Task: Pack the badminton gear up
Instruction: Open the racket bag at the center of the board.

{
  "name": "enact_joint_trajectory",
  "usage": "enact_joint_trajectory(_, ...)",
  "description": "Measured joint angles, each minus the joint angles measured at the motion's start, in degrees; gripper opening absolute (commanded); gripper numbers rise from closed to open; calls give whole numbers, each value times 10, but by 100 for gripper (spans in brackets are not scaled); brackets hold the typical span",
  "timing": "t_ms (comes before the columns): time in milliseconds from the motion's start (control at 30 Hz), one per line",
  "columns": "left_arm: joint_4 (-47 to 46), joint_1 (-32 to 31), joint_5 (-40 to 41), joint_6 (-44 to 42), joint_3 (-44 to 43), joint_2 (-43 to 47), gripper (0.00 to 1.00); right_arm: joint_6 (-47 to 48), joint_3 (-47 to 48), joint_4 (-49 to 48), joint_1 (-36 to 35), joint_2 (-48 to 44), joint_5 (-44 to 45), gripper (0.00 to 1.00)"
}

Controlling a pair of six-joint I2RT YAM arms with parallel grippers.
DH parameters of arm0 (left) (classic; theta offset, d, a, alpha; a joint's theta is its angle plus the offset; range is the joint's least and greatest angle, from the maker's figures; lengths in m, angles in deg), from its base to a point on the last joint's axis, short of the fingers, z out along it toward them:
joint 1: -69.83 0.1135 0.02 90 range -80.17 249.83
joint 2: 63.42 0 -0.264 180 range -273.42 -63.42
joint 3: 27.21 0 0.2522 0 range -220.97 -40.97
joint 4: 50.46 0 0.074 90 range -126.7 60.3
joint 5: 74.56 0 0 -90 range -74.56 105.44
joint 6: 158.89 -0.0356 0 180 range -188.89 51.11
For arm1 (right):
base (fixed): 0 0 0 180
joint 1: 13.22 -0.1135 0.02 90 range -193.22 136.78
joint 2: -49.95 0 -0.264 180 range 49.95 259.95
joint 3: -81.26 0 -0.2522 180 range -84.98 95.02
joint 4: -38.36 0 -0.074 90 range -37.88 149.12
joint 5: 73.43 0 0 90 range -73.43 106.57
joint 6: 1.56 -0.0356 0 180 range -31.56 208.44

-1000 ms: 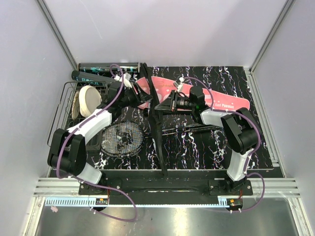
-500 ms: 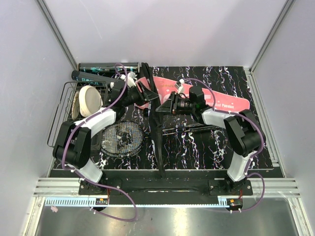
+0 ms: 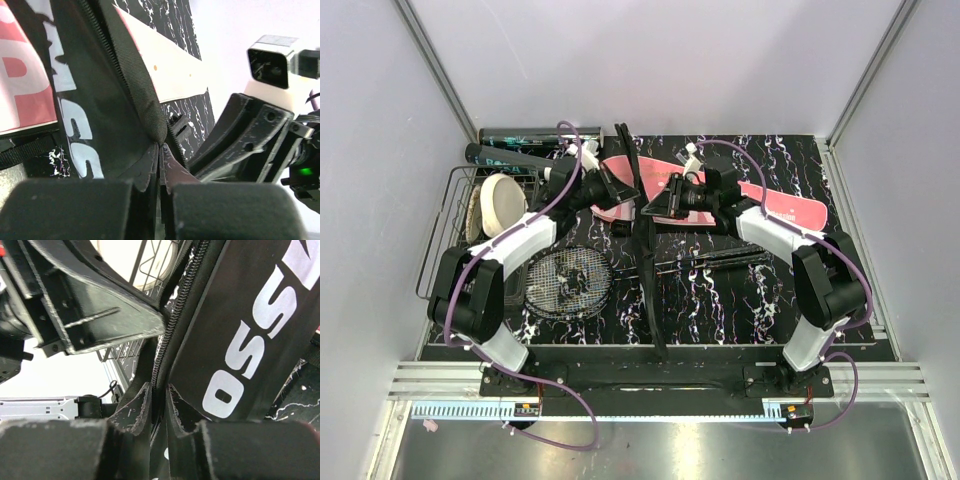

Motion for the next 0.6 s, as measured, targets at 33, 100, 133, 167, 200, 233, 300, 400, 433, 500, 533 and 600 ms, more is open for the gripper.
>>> enact_joint_trajectory(33, 5, 0, 0, -2, -5, 0, 0, 1, 0, 7, 0, 0, 4, 36)
enact_joint_trajectory(100, 15, -1, 1, -8, -15, 2, 0, 5, 0, 19, 0, 0, 9, 38)
enact_joint_trajectory(133, 19, -1, 1, -9, -17, 5, 0, 7, 0, 23, 0, 0, 10, 38)
enact_joint_trajectory(167, 24, -1, 2, -13, -19, 10, 0, 10, 0, 27, 0, 0, 11, 38)
enact_joint_trajectory(200, 30, -1, 2, -14, -19, 16, 0, 12, 1, 30, 0, 0, 14, 37)
enact_joint_trajectory(233, 31, -1, 2, -15, -20, 21, 0, 14, 2, 36, 0, 0, 17, 34)
enact_joint_trajectory(300, 34, -2, 2, -17, -21, 33, 0, 15, 5, 43, 0, 0, 20, 20)
enact_joint_trajectory(400, 35, -2, 1, -16, -29, 40, 0, 8, 6, 41, 0, 0, 18, 21)
enact_joint_trajectory(433, 36, -3, 0, -16, -37, 38, 1, 2, 6, 39, 0, 0, 17, 23)
enact_joint_trajectory(500, 37, -7, -5, -13, -61, 29, 9, -17, -4, 11, 0, 0, 13, 23)
enact_joint_trajectory(533, 37, -10, -9, -12, -74, 20, 14, -28, -10, -5, 0, 0, 10, 22)
enact_joint_trajectory(600, 37, -19, -18, -11, -114, -10, 35, -56, -31, -50, 0, 0, 3, 19)
